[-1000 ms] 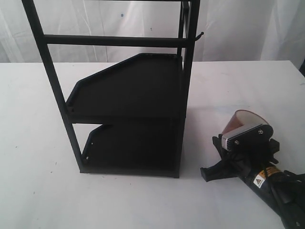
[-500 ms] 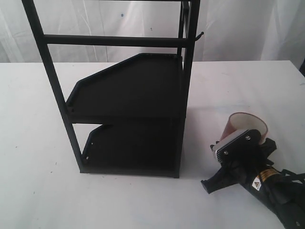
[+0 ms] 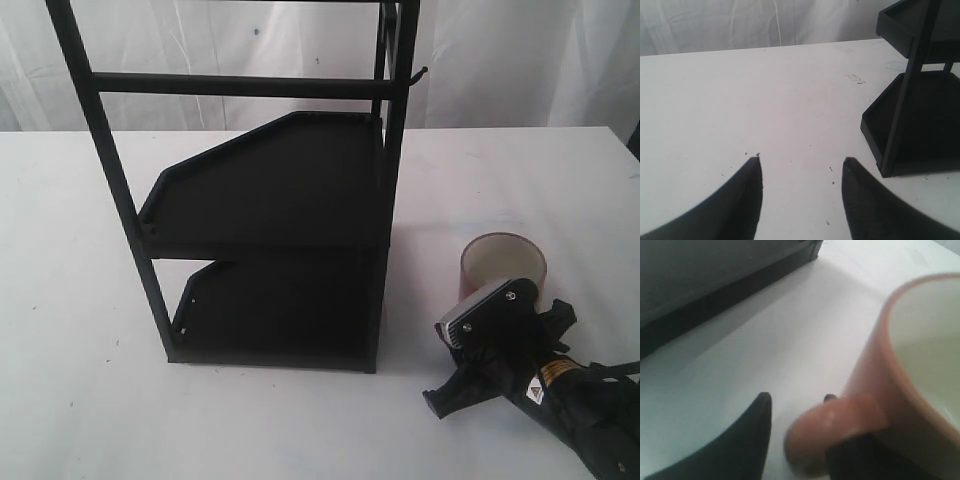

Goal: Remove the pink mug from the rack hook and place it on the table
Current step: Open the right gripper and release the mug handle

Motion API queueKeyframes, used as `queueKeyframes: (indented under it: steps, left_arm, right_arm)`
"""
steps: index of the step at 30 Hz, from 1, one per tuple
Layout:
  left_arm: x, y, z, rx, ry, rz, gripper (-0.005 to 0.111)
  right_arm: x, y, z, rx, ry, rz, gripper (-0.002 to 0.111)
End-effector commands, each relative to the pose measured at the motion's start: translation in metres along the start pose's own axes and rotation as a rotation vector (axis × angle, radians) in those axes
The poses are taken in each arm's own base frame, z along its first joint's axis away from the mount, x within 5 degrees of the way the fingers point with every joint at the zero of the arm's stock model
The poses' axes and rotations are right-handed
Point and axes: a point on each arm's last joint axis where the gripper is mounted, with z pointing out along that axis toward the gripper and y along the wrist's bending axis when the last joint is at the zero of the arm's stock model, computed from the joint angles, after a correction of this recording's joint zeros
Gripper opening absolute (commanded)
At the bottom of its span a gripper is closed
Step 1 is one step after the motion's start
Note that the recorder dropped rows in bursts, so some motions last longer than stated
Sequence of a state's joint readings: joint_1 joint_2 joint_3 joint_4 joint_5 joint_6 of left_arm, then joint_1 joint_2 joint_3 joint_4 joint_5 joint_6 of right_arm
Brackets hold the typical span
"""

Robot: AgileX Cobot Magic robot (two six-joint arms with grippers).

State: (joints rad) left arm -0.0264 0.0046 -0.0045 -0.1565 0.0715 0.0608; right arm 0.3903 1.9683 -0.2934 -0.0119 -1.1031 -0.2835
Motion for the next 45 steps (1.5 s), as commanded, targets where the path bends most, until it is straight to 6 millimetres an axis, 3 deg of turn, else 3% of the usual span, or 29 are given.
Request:
queueKeyframes:
  steps: [1,18,30,35,45]
  left_arm:
    - [0.002,0.0,0.0,0.001,0.004,-0.011,0.053]
    - [0.002,0.0,0.0,0.001,0.004,-0.011,0.053]
    - [0.002,0.0,0.0,0.001,0.004,-0.011,0.053]
    - [0.002,0.0,0.0,0.001,0.004,-0.011,0.053]
    - [0.002,0.0,0.0,0.001,0.004,-0.011,0.053]
  right_arm:
    - [0.009,0.001,-0.002,-0.007,0.093,0.029,0.046]
    - [-0.024,-0.009,-0.015,0.022,-0.033,0.025,0.048]
    - [-0.013,-0.005,-0.02,-0.006,0.066,0.026,0.048]
    - [-0.011,-0.005,-0.036,0.007,0.054,0.036,0.048]
    - [-0.031,-0.016,-0.077,0.106,-0.125,0.141,0.048]
